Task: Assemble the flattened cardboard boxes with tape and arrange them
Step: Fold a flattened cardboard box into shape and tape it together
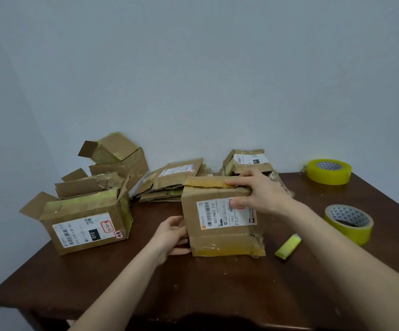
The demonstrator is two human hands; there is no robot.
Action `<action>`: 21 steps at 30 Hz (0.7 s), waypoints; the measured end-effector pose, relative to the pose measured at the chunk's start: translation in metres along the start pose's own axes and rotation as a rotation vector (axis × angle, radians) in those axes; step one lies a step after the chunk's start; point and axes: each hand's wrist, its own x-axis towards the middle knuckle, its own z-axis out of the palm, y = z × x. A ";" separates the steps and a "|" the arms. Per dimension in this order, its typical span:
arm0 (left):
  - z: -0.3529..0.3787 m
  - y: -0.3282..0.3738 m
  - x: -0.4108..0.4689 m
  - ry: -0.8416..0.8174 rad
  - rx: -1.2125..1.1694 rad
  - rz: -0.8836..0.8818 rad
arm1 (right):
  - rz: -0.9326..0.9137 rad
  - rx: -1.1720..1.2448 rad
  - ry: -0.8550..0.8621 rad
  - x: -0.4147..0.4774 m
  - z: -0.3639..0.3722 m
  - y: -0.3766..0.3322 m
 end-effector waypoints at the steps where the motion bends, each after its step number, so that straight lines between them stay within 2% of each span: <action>1: -0.005 0.001 0.003 0.089 0.266 0.098 | 0.001 -0.012 0.004 0.001 0.003 -0.001; 2: -0.012 0.007 0.007 0.216 0.505 0.211 | 0.005 -0.029 0.006 0.004 0.004 0.000; 3: -0.018 0.015 0.006 0.346 0.616 0.342 | 0.011 -0.045 -0.005 0.007 0.006 0.000; 4: -0.021 0.028 0.004 0.437 0.600 0.492 | 0.008 -0.061 -0.018 0.009 0.006 0.001; 5: -0.021 0.040 0.000 0.466 0.536 0.650 | -0.002 -0.078 -0.033 0.011 0.006 0.002; 6: -0.017 0.053 -0.005 0.425 0.520 0.780 | -0.018 -0.101 -0.048 0.013 0.007 0.003; 7: -0.010 0.066 -0.010 0.332 0.599 0.861 | -0.032 -0.122 -0.060 0.015 0.007 0.003; 9: 0.011 0.080 -0.006 0.164 0.960 0.879 | -0.043 -0.128 -0.083 0.016 0.005 0.004; 11: 0.028 0.082 0.006 0.079 1.241 0.800 | -0.030 -0.137 -0.121 0.015 0.005 0.009; 13: 0.039 0.077 0.018 0.012 1.305 0.736 | 0.007 -0.145 -0.165 0.009 0.011 0.019; 16: 0.044 0.066 0.028 0.013 1.322 0.763 | 0.048 -0.096 -0.165 0.005 0.023 0.029; 21: 0.049 0.070 0.029 0.033 1.346 0.806 | 0.026 -0.318 -0.147 0.014 0.025 0.023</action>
